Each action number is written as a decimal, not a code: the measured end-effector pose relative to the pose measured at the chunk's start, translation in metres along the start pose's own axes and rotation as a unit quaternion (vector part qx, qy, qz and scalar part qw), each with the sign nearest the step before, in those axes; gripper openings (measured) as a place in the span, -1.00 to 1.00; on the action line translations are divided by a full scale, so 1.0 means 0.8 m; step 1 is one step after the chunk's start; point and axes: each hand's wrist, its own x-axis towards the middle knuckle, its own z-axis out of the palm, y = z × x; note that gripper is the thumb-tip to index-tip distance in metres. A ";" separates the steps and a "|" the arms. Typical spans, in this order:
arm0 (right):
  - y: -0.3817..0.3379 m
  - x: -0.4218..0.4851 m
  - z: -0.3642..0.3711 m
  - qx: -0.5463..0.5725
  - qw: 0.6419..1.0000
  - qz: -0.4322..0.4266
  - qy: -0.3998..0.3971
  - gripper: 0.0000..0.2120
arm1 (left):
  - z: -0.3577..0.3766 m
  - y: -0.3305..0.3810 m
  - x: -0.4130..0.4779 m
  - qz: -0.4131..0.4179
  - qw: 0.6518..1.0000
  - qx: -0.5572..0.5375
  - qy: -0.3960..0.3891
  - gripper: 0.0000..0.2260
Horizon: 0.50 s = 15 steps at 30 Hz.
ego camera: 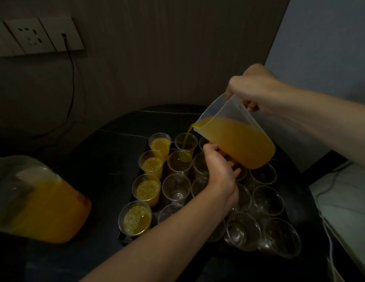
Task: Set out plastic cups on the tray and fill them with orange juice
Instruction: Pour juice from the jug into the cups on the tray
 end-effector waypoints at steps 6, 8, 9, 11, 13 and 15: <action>0.000 -0.002 -0.002 -0.002 1.000 -0.007 -0.006 -0.84 | 0.001 -0.001 -0.002 0.000 1.000 -0.001 -0.004 -0.82; 0.001 -0.003 -0.002 -0.003 1.000 -0.009 -0.006 -0.84 | 0.001 -0.001 -0.003 0.001 1.000 0.000 -0.005 -0.81; 0.001 -0.003 -0.003 -0.004 1.000 -0.010 -0.005 -0.83 | 0.002 -0.002 -0.003 0.002 1.000 0.000 -0.005 -0.81; 0.000 -0.003 -0.003 -0.007 1.000 -0.012 -0.004 -0.81 | 0.004 -0.002 -0.004 0.004 1.000 0.003 -0.004 -0.78; -0.001 -0.003 -0.004 -0.011 1.000 -0.011 -0.001 -0.79 | 0.004 -0.003 -0.005 0.007 1.000 0.005 -0.003 -0.75; -0.002 -0.003 -0.004 -0.012 1.000 -0.009 0.002 -0.79 | 0.004 -0.003 -0.006 0.007 1.000 0.003 -0.008 -0.73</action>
